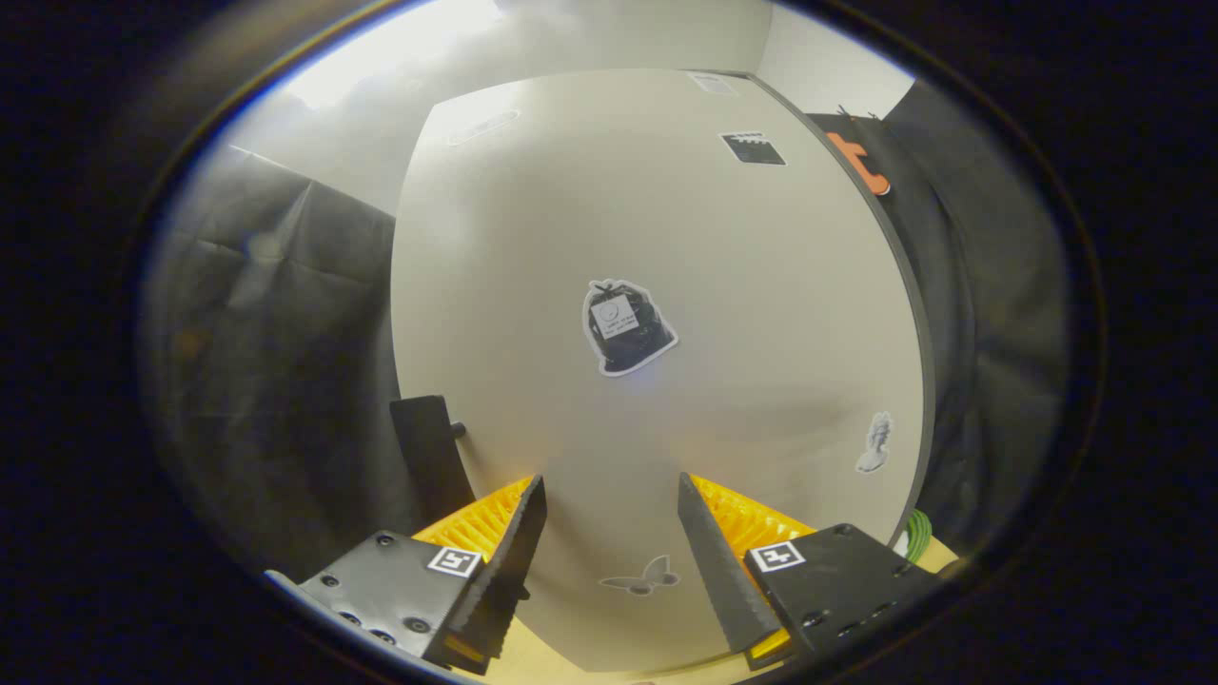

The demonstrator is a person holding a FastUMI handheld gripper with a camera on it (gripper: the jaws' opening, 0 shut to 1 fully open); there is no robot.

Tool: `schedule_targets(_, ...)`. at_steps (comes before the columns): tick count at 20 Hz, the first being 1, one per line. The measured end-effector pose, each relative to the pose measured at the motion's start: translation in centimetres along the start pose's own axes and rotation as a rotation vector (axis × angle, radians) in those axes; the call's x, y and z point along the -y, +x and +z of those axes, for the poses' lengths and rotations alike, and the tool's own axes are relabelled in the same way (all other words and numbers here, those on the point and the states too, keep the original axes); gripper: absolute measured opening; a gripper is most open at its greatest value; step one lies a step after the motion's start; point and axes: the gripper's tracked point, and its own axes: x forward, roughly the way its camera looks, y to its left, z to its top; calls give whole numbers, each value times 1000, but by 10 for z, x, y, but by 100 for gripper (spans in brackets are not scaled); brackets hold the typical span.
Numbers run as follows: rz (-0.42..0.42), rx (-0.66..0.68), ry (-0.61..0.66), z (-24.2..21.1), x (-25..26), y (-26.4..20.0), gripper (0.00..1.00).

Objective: Open the shoe cabinet door, grab the shoes and put them into the shoe cabinet, then close the shoe cabinet door.

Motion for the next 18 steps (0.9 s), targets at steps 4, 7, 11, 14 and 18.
schedule_targets(4,-29,10,-31,-2,-7,-1,87)
schedule_targets(7,-52,16,-33,-6,-8,2,87)
schedule_targets(11,-74,19,-46,-14,-14,4,87)
schedule_targets(14,-86,26,-49,-17,-15,4,86)
schedule_targets(18,-96,27,-42,-19,-16,4,87)
